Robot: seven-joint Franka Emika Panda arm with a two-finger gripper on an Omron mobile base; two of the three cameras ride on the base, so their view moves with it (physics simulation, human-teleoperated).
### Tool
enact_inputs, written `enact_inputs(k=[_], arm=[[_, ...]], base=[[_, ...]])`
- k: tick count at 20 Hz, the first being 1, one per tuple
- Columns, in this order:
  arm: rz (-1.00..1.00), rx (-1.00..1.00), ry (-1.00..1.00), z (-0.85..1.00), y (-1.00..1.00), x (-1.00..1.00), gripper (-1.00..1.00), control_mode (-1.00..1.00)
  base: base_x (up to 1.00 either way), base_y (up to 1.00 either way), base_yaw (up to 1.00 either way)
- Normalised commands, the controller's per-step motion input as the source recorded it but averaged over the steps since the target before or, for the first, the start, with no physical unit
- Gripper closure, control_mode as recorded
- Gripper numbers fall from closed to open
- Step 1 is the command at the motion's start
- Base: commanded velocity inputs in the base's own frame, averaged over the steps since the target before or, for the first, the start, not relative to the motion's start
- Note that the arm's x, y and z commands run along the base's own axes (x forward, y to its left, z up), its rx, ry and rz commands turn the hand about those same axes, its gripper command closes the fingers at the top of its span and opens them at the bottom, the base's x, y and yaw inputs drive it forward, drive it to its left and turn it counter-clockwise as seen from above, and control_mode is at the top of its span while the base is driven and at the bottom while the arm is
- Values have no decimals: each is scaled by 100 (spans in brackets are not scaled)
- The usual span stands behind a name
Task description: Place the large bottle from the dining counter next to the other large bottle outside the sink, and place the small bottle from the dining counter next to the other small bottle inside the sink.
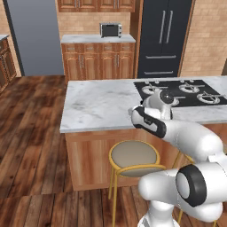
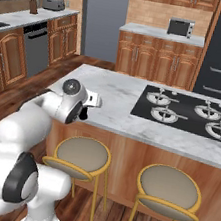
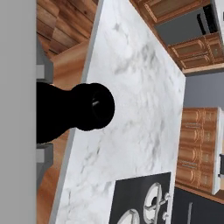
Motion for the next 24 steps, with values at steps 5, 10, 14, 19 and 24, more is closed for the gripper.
enact_inputs(k=[5,10,14,19,24], arm=[[2,0,0,0,0,-14,100,-100],[0,0,0,0,0,-4,100,100],[0,0,0,0,0,0,100,100],[0,0,0,0,0,0,100,100],[0,0,0,0,0,0,100,100]], base=[[0,0,0],[-9,0,0],[-34,6,0],[-38,41,0],[-6,46,0]])
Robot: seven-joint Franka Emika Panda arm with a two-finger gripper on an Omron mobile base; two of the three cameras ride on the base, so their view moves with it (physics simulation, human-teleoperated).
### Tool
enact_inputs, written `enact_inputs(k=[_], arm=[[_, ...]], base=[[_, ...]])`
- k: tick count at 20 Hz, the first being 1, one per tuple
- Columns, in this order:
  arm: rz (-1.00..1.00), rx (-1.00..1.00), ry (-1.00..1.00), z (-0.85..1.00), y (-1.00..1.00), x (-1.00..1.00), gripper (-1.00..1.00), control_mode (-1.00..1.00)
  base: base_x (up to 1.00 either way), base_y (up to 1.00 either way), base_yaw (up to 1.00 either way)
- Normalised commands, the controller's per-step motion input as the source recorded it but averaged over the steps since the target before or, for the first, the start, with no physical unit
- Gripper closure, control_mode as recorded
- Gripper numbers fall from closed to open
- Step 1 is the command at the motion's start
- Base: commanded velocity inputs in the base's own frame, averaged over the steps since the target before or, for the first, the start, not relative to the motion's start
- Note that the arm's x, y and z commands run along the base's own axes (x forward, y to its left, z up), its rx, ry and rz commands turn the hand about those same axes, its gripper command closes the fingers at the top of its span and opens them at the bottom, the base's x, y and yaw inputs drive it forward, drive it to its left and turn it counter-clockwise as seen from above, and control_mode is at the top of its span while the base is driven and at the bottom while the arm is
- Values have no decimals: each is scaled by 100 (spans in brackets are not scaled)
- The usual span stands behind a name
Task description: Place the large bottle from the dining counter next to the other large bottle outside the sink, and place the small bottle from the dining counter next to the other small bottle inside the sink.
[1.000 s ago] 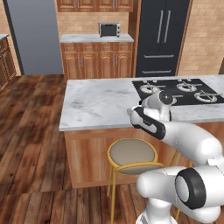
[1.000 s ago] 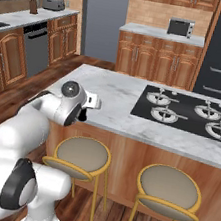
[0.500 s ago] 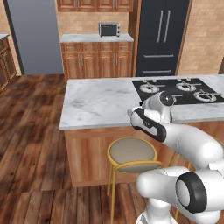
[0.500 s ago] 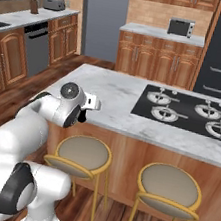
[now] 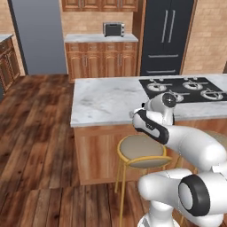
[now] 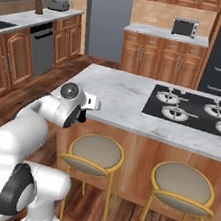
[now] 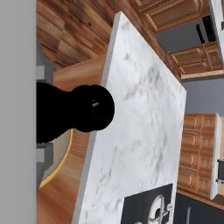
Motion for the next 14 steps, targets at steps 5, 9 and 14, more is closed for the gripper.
enact_inputs(k=[5,9,14], arm=[[0,0,0,0,0,0,100,100],[0,0,0,0,0,0,100,100],[0,0,0,0,0,0,100,100]], base=[[5,72,0],[16,96,0],[39,100,0]])
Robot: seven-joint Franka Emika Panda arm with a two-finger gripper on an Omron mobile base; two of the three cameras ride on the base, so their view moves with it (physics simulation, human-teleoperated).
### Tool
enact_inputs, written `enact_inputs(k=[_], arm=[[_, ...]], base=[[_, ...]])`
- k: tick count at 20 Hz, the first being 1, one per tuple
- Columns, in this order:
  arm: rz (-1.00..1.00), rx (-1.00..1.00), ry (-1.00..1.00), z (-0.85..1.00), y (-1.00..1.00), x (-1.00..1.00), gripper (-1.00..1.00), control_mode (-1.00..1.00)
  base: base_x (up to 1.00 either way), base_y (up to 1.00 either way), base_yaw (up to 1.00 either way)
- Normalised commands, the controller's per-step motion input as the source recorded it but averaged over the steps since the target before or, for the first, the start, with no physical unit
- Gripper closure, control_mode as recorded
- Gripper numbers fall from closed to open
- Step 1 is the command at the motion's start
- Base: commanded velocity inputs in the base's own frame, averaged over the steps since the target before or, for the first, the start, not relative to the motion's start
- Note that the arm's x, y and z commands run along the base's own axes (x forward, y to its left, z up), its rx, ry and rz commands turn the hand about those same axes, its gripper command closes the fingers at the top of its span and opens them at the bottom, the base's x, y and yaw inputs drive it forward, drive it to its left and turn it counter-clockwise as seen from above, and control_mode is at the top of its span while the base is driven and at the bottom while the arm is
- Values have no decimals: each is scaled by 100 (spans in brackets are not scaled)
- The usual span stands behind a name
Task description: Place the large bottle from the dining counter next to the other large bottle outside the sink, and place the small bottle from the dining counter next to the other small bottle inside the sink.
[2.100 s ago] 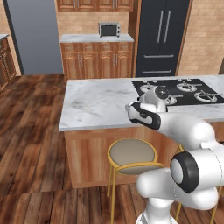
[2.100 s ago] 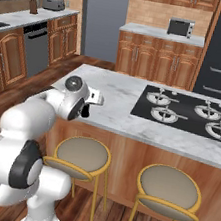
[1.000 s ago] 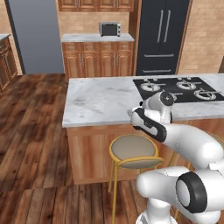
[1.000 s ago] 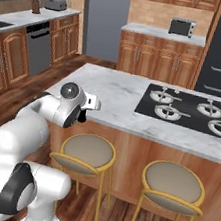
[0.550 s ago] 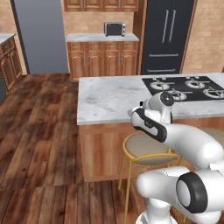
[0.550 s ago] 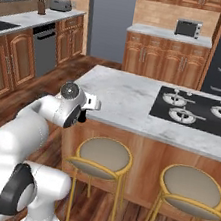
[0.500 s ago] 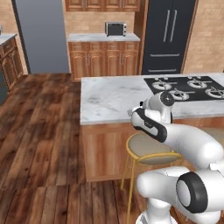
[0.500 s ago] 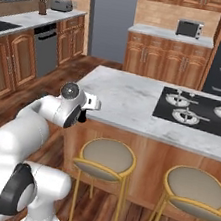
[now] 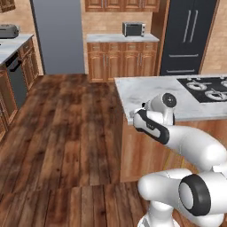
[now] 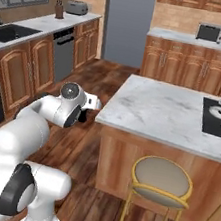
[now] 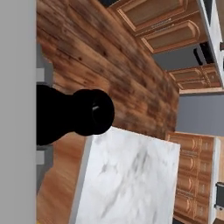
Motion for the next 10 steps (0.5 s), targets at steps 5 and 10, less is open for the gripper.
enact_inputs(k=[5,10], arm=[[0,0,0,0,0,0,100,100],[0,0,0,0,0,0,100,100]], base=[[37,100,2],[53,93,3]])
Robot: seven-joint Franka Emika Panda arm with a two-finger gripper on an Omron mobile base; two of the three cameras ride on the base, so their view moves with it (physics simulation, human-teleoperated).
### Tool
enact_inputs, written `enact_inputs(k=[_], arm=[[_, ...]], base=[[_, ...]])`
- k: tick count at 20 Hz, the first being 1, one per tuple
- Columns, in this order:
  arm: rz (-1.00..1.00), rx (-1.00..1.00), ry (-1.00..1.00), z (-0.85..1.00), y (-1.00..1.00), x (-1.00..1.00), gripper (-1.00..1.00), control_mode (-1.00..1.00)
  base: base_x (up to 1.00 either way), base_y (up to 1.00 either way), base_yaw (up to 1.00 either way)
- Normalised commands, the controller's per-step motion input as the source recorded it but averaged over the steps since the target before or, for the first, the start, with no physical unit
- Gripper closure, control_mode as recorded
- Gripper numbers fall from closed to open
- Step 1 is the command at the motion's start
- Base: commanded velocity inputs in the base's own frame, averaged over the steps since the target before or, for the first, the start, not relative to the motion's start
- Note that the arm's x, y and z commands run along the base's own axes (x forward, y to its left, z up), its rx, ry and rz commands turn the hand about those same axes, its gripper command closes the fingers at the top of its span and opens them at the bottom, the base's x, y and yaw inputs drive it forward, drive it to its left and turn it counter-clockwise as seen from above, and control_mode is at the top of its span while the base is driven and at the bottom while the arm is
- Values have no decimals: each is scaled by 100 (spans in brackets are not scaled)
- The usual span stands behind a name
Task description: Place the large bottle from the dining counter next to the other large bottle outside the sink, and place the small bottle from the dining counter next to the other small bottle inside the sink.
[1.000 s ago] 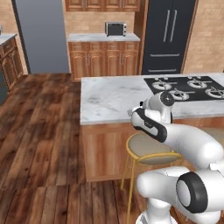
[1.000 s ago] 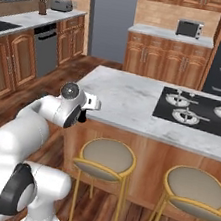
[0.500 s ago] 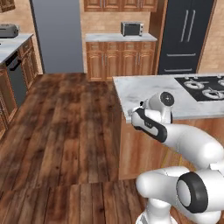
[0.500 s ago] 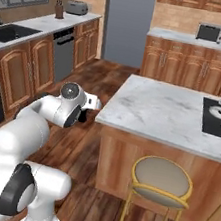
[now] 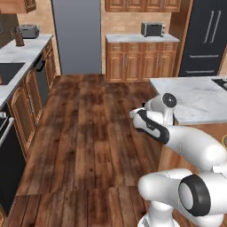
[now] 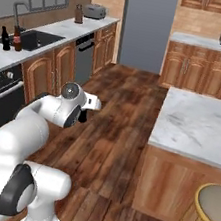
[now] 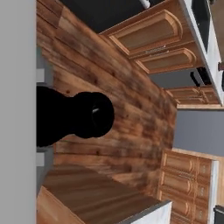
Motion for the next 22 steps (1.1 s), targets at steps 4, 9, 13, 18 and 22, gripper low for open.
enact_inputs(k=[4,9,13,18,22], arm=[[0,0,0,0,0,0,100,100],[0,0,0,0,0,0,100,100],[0,0,0,0,0,0,100,100],[0,0,0,0,0,0,100,100],[0,0,0,0,0,0,100,100]], base=[[77,68,1],[98,21,0],[100,2,3],[100,0,12],[100,2,21]])
